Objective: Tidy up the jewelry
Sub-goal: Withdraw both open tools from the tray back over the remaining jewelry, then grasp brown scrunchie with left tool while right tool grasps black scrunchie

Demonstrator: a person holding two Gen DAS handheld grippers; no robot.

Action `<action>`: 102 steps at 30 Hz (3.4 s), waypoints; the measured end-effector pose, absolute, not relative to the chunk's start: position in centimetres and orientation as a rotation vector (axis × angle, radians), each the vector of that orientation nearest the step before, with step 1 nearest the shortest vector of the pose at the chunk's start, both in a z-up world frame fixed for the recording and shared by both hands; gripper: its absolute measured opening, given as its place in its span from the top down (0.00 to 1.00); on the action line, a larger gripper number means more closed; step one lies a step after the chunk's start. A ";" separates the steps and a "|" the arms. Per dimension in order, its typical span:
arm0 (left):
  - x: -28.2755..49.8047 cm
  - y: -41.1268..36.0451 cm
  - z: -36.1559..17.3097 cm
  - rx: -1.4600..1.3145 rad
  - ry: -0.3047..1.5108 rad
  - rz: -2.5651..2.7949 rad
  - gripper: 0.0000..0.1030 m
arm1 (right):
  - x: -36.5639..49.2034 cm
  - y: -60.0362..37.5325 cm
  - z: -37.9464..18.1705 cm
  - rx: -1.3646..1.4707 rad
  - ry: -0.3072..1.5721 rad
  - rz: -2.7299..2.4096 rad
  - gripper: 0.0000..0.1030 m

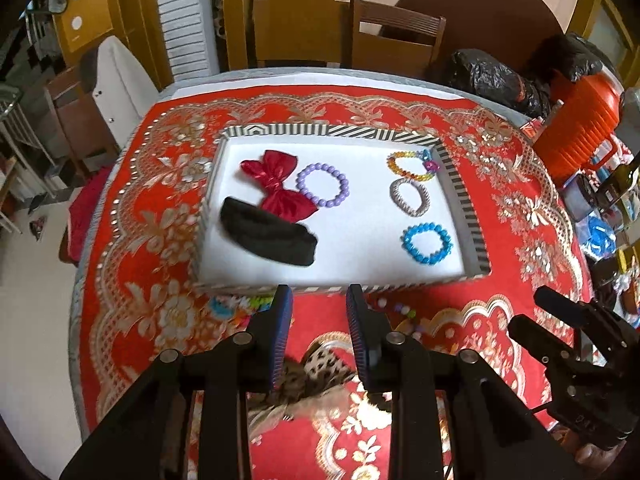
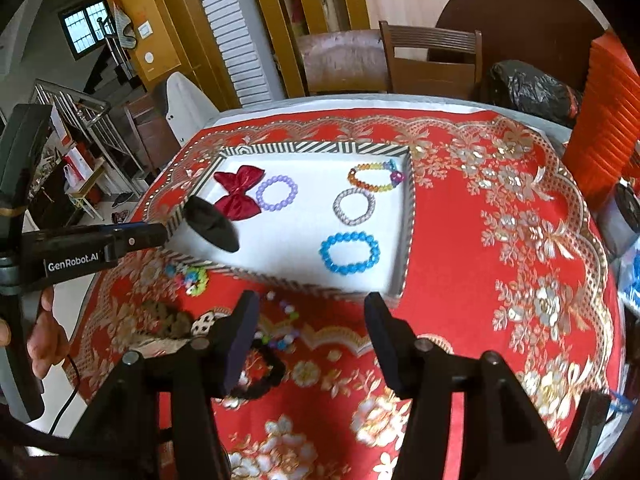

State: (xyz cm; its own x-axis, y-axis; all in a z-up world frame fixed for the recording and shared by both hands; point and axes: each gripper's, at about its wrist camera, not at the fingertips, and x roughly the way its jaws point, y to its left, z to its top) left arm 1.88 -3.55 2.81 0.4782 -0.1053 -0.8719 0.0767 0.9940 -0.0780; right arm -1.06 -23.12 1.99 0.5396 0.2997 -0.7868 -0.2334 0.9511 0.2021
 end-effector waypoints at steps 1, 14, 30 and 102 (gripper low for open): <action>1.6 -3.5 2.8 -0.025 1.065 -0.110 0.84 | -1.4 -23.0 2.0 0.080 0.951 0.318 0.43; -2.5 -2.5 3.0 -0.018 1.034 -0.098 0.84 | -4.6 -21.1 2.8 0.079 0.924 0.313 0.41; -3.7 -2.5 3.2 0.001 1.020 -0.108 0.84 | -6.3 -20.3 3.1 0.069 0.916 0.301 0.39; -0.6 3.9 -5.3 -0.226 1.320 -0.219 0.84 | -1.9 -18.4 -8.1 0.003 1.145 0.360 0.55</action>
